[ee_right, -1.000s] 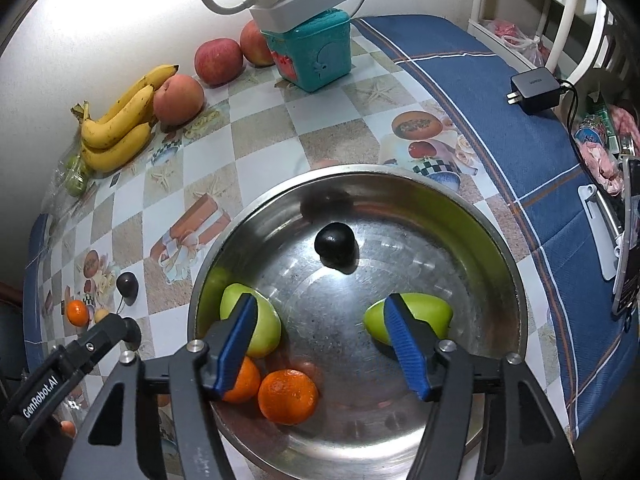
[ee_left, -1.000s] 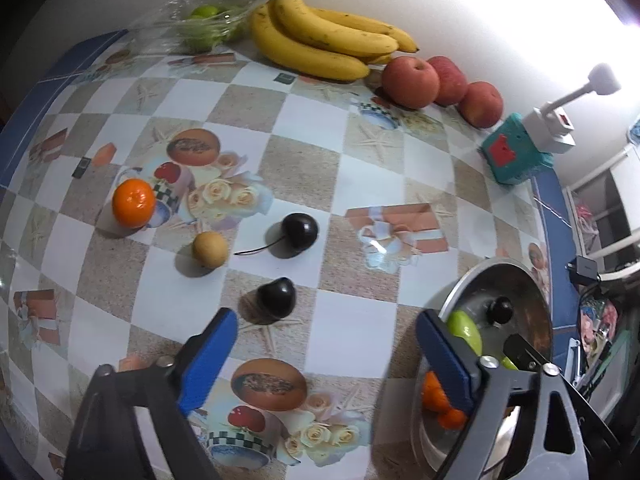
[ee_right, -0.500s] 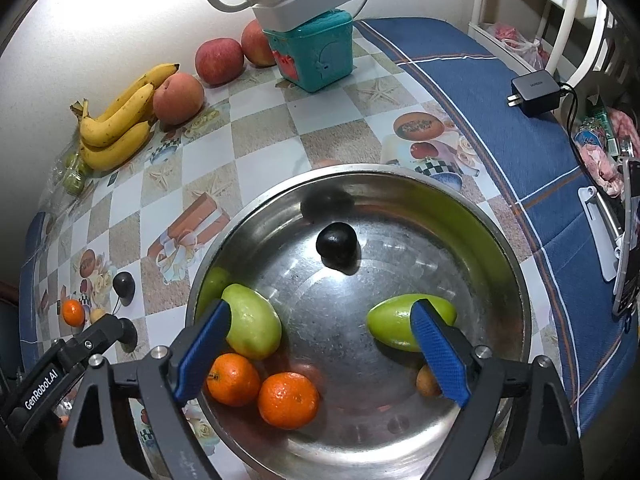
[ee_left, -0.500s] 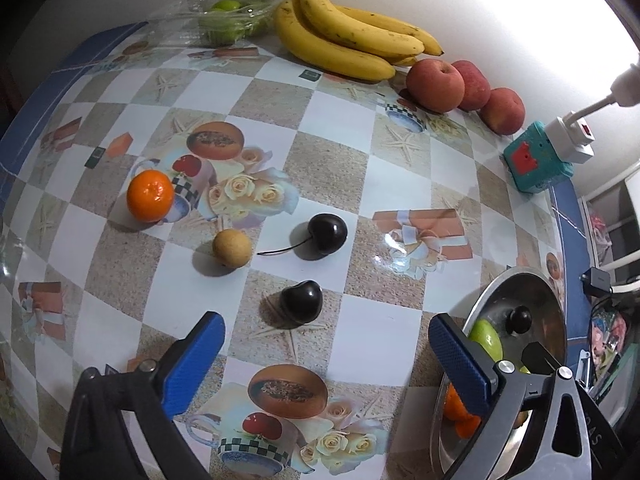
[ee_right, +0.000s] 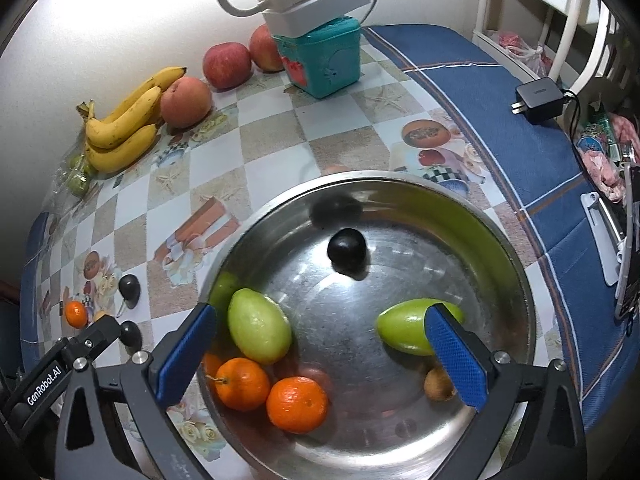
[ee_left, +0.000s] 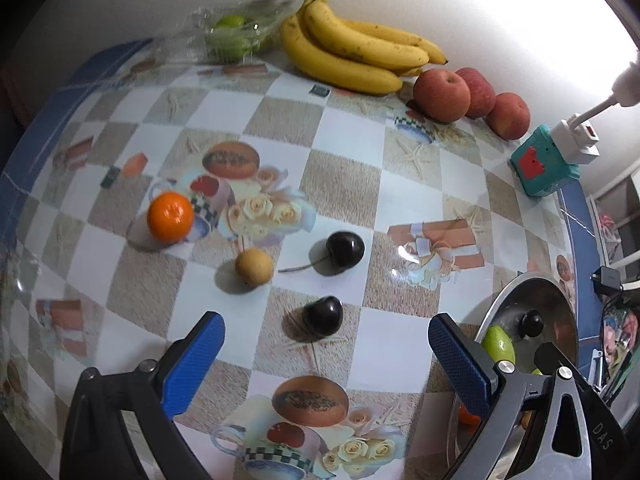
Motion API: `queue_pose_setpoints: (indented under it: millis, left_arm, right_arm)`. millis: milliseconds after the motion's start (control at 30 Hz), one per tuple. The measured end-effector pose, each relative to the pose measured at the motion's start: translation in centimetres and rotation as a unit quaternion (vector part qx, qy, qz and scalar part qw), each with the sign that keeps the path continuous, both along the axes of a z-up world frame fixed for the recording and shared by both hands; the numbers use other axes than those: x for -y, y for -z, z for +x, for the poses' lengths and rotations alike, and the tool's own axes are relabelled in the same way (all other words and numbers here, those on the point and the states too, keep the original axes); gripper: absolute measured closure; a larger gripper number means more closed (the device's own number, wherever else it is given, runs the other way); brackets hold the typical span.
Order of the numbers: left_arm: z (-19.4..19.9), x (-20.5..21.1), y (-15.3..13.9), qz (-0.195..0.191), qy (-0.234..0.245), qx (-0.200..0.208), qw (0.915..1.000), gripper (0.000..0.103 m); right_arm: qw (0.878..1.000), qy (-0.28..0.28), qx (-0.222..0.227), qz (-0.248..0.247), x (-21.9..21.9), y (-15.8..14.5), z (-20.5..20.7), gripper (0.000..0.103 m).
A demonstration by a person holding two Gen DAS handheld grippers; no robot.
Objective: Organize fruits
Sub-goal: 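Move the right tool to another dark plum while the left tool moves to another orange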
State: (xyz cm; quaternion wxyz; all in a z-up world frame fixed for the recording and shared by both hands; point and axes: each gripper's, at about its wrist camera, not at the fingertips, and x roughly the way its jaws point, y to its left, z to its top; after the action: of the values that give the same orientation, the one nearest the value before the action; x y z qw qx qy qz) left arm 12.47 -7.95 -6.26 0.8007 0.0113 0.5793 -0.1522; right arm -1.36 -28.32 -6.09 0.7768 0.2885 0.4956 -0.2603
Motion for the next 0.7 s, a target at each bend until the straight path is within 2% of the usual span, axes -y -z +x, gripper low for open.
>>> queue_pose_setpoints:
  millis: [267, 400, 600, 700]
  left_arm:
    - [0.9, -1.1, -2.7, 0.018, 0.011, 0.077, 0.9968, 0.0]
    - [1.4, -2.6, -3.9, -0.016, -0.011, 0.098, 0.995, 0.0]
    - [2.6, -4.7, -4.2, -0.065, -0.038, 0.091, 0.993, 0.0]
    - [3.2, -5.7, -4.2, -0.063, -0.042, 0.107, 0.9914, 0.0]
  right_arm:
    - [1.0, -0.021, 0.009, -0.003, -1.2, -0.7, 0.8, 0.0]
    - [1.0, -0.02, 0.015, 0.001, -1.4, -0.8, 0.9, 0.0]
    - [1.0, -0.026, 0.008, -0.012, -2.0, -0.9, 1.3, 0.0]
    - [0.999, -0.034, 0.006, -0.016, -2.5, -0.8, 1.7, 0.0]
